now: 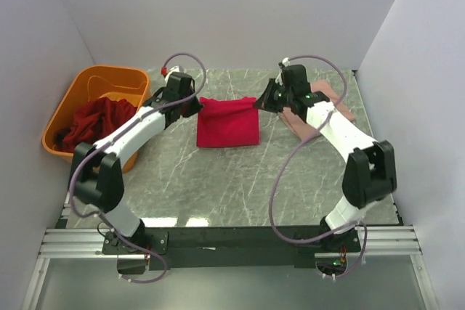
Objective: Fold and stack the t-shirts
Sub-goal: Fold the tshirt, then neatly place the folded tshirt to the corner
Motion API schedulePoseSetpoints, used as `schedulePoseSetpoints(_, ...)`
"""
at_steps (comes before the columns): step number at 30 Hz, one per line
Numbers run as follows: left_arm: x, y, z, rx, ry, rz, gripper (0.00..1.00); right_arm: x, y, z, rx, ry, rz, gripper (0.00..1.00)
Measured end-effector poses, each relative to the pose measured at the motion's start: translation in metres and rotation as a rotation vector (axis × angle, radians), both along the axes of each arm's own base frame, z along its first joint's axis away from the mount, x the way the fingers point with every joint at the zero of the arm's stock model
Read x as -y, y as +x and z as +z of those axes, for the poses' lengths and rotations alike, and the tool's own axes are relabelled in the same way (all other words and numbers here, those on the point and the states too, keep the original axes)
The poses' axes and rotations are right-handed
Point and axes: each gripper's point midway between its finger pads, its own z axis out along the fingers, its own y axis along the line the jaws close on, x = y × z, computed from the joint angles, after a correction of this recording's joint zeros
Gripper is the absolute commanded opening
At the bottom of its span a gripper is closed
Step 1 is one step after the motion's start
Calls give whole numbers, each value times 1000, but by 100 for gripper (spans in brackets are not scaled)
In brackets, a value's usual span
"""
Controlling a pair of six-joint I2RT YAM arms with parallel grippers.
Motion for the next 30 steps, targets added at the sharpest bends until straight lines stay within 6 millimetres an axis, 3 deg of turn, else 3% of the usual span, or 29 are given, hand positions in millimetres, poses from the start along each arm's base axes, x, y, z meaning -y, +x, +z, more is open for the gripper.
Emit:
schedulePoseSetpoints(8,3,61,-18,-17,9,-22,1,3,65,-16,-23,-4,-30,0)
schedulePoseSetpoints(12,3,91,-29,-20,13,-45,1,4,92,-36,-39,-11,-31,0)
schedulePoseSetpoints(13,3,99,-36,-25,17,-48,2,4,101,-43,-45,-17,-31,7)
schedulePoseSetpoints(15,2,113,-48,-36,23,-52,19,2,121,-56,-48,-29,-28,27)
schedulePoseSetpoints(16,2,120,-57,-44,27,-57,31,1,131,-62,-46,-32,-26,53)
schedulePoseSetpoints(17,1,124,-66,-56,34,-61,49,0,141,-70,-45,-35,-25,60)
schedulePoseSetpoints(18,-1,128,-74,-69,42,-65,99,0,150,-77,-44,-44,-16,66)
schedulePoseSetpoints(19,-2,131,-80,-76,45,-66,99,0,157,-83,-48,-50,-7,71)
schedulePoseSetpoints(21,-7,132,-89,-95,51,-60,99,1,172,-92,-44,-57,8,72)
schedulePoseSetpoints(25,-13,135,-83,-81,53,-53,99,5,167,-103,-66,-67,29,73)
schedulePoseSetpoints(30,-15,118,-67,-51,43,-62,99,16,126,-120,-145,-89,38,72)
